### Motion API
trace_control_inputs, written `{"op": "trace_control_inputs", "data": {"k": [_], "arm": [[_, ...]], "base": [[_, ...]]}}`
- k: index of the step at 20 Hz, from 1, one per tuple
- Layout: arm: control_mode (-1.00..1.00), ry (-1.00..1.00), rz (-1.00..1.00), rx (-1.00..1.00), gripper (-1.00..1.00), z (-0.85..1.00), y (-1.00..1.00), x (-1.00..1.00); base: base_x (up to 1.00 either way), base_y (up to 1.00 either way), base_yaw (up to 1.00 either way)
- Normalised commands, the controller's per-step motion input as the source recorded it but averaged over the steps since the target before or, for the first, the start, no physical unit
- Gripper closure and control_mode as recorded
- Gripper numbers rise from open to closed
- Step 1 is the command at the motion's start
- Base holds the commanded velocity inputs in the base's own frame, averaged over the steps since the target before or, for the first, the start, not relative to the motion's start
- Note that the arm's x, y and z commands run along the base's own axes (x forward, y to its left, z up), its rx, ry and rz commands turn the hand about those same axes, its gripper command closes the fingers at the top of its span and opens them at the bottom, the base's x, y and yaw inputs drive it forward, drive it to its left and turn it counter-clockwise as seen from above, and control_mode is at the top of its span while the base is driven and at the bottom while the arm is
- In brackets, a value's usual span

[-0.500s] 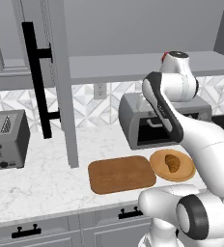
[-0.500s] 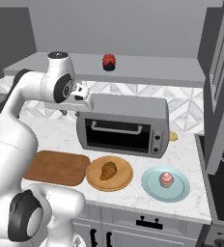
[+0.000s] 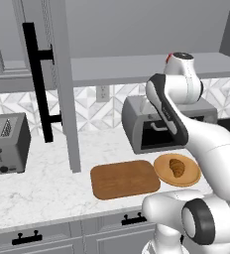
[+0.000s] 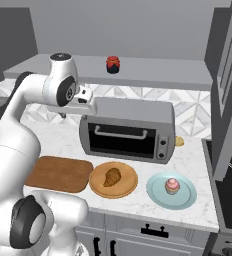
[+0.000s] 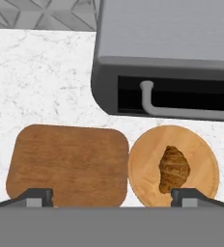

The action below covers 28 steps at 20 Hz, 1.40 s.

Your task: From the different types of pastries on the counter, select a croissant and place it on the cutting board. Then retrieve a jar of jam from the cabinet and place it alongside the croissant on the cutting board.

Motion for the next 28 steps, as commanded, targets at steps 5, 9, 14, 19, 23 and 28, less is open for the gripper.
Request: {"op": "trace_control_inputs", "data": {"k": [5, 9, 14, 19, 23, 28], "arm": [[-1.00, -0.02, 0.00, 0.00, -1.00, 0.22, -0.46, 0.15], [-1.00, -0.20, -0.01, 0.00, -1.00, 0.51, -0.31, 0.00], [-1.00, -0.26, 0.00, 0.00, -1.00, 0.55, -0.14, 0.00], [-1.00, -0.33, -0.06, 0.00, -1.00, 0.53, 0.00, -0.15], [-1.00, -0.28, -0.10, 0.00, -1.00, 0.60, 0.00, -0.04], [-1.00, -0.03, -0.05, 0.00, -1.00, 0.45, -0.06, 0.13]], "base": [[0.00, 0.00, 0.00], [0.00, 0.00, 0.00], [0.00, 0.00, 0.00], [0.00, 0.00, 0.00], [0.00, 0.00, 0.00], [0.00, 0.00, 0.00]]}}
